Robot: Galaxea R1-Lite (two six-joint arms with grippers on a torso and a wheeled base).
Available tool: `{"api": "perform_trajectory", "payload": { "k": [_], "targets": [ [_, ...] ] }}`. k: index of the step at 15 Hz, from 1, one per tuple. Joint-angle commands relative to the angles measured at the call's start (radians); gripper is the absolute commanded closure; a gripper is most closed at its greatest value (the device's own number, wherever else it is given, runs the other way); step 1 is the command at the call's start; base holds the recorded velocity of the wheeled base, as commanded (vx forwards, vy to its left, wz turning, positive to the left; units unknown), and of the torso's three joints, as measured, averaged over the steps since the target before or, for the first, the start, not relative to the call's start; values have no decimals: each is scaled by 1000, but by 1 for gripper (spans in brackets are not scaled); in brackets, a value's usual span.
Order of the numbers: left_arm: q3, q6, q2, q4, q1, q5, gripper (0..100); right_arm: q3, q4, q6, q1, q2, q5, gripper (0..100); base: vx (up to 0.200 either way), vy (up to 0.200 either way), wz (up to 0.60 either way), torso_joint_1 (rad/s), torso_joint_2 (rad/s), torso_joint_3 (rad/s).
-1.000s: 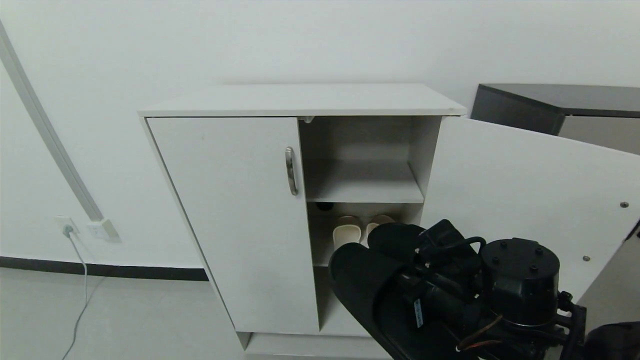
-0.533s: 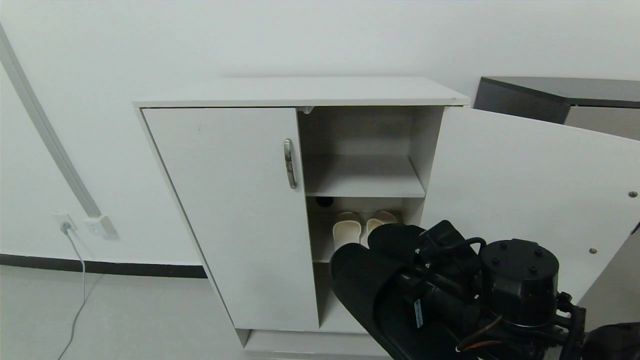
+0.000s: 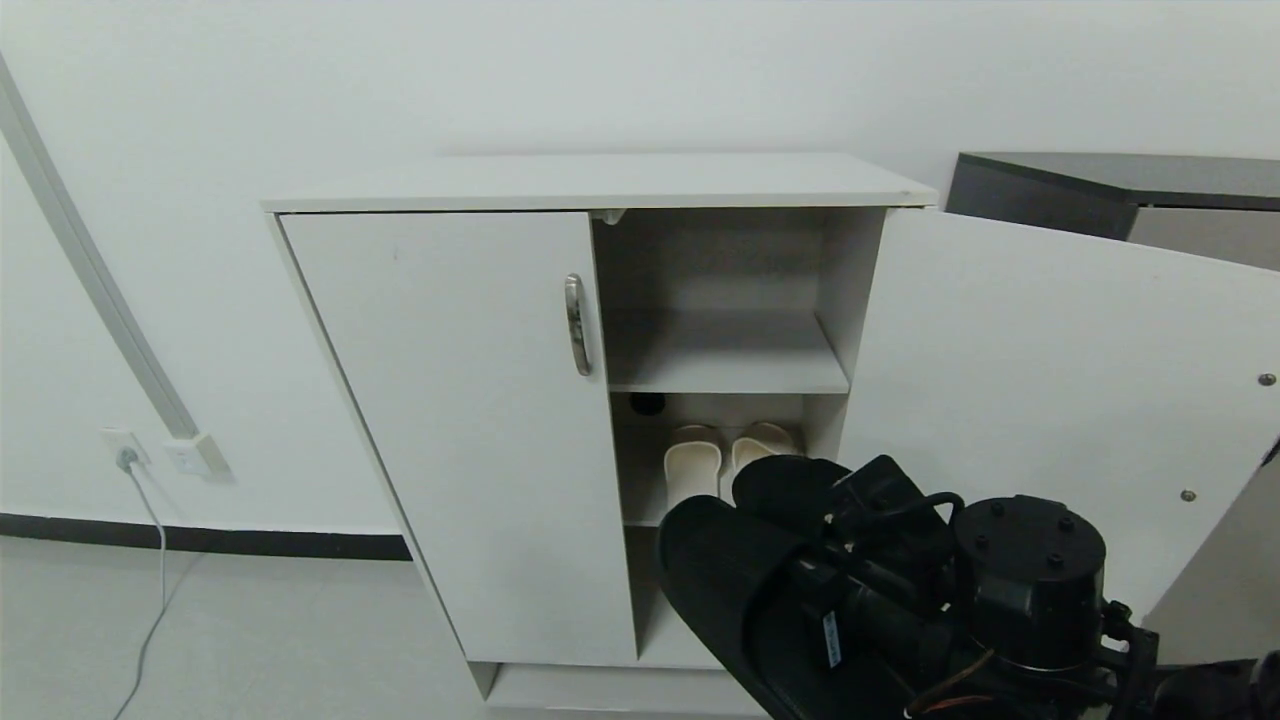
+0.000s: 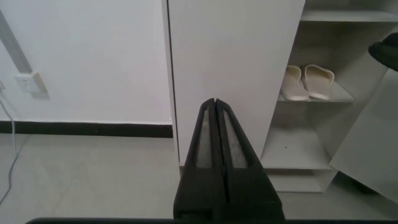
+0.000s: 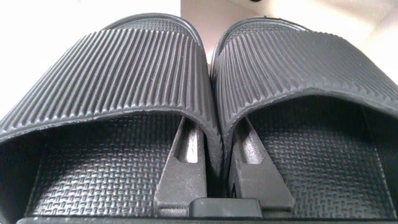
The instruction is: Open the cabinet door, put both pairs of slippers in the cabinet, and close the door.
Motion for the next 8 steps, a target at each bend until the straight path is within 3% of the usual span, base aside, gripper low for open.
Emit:
{"api": "perform_trajectory", "payload": {
  "k": [1, 5, 8],
  "targets": [
    [0, -2, 1, 0, 0, 1, 100, 1, 2, 0, -1, 3, -1, 100, 0, 0, 0, 0, 0, 0],
    [0, -2, 1, 0, 0, 2, 100, -8, -2, -1, 6, 23, -16, 100, 0, 0, 0, 0, 0, 0],
    [0, -2, 1, 0, 0, 2, 100, -122, 20, 26, 71, 106, -266, 100, 0, 0, 0, 0, 0, 0]
  ]
}}
